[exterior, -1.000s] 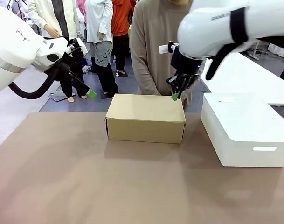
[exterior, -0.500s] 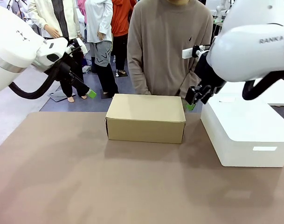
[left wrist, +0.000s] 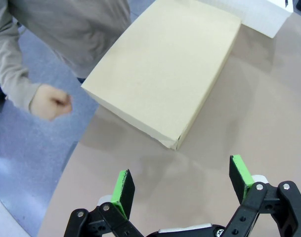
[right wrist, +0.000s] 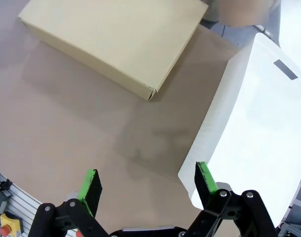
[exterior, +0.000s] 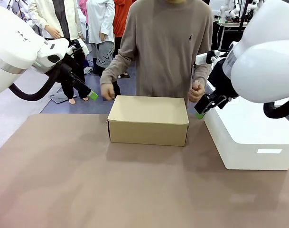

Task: Pack the shoes into the box.
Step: Press down on the lid of the Shoes Box.

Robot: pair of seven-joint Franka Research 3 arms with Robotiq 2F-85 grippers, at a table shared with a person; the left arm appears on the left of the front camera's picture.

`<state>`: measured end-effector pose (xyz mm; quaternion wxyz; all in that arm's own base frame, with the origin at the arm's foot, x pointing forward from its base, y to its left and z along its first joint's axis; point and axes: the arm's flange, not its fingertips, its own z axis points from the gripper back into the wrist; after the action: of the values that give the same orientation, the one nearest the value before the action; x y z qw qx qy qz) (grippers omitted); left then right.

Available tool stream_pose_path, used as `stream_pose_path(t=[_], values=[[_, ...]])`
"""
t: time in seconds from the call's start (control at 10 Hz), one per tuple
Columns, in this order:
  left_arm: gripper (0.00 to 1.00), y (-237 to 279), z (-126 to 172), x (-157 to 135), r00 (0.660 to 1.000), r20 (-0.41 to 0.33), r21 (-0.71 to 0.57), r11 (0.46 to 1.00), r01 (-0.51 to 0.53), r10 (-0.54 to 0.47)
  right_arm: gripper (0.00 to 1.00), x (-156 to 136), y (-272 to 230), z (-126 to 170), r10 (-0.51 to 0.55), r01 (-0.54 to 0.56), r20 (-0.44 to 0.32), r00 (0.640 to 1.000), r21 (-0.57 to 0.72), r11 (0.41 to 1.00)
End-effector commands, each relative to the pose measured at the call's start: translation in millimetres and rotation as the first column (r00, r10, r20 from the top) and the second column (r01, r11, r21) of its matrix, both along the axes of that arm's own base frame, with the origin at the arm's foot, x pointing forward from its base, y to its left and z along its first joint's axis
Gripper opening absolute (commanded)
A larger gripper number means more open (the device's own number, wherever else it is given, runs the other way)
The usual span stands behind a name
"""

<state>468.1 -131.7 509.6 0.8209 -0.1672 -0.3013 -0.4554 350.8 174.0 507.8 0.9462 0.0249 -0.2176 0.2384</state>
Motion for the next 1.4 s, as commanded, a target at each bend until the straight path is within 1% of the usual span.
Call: stream_pose_path(t=[0.0, 0.1, 0.2, 1.3], values=[[1.0, 2.1, 0.0, 0.1, 1.0, 0.01, 0.005, 1.0, 0.0, 0.0, 1.0, -8.5, -1.7, -11.2, -0.011, 0.01, 0.015, 1.0, 0.055, 0.998], [1.0, 2.1, 0.0, 0.1, 1.0, 0.01, 0.005, 1.0, 0.0, 0.0, 1.0, -11.1, -1.0, -11.9, -0.011, 0.01, 0.025, 1.0, 0.063, 0.998], [1.0, 2.1, 0.0, 0.1, 1.0, 0.01, 0.005, 1.0, 0.0, 0.0, 1.0, -3.2, -1.2, -3.7, -0.003, 0.003, 0.001, 1.0, 0.009, 1.0], [1.0, 2.1, 0.0, 0.1, 1.0, 0.01, 0.005, 1.0, 0.0, 0.0, 1.0, -3.2, -1.2, -3.7, -0.003, 0.003, 0.001, 1.0, 0.009, 1.0]])
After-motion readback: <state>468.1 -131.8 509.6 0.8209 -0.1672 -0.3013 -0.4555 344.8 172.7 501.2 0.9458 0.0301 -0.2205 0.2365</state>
